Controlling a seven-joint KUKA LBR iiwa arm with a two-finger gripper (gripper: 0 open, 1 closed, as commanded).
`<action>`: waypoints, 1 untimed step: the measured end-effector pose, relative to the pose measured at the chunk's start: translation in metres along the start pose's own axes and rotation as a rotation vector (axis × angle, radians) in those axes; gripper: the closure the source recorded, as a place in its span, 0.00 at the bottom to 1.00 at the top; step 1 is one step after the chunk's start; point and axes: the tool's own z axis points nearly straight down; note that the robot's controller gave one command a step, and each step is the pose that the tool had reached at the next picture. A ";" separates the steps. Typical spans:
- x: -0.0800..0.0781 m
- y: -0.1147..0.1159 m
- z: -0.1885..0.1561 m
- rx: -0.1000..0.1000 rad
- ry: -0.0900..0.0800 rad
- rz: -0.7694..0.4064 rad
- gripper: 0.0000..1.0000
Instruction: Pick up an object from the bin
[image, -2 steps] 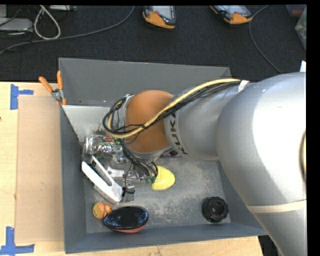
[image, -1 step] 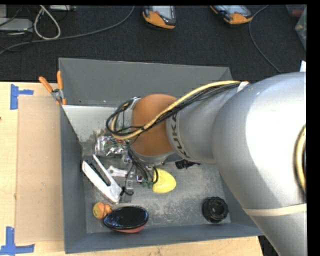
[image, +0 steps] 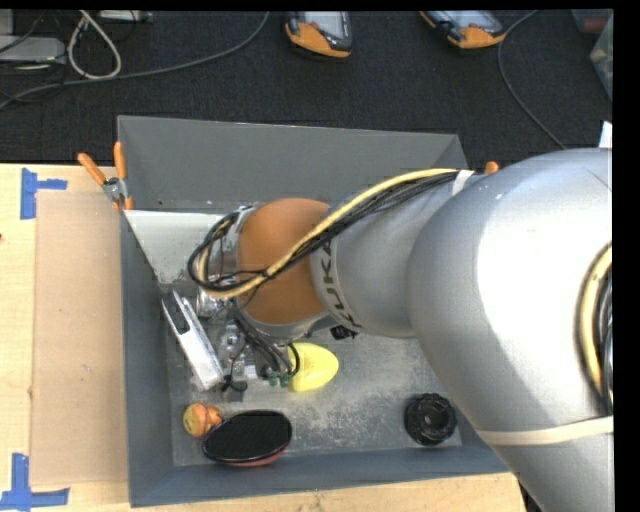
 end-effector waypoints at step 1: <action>0.000 0.000 0.000 0.000 0.000 -0.001 1.00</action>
Offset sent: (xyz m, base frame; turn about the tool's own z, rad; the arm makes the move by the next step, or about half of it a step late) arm -0.0030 -0.0130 0.1430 0.0830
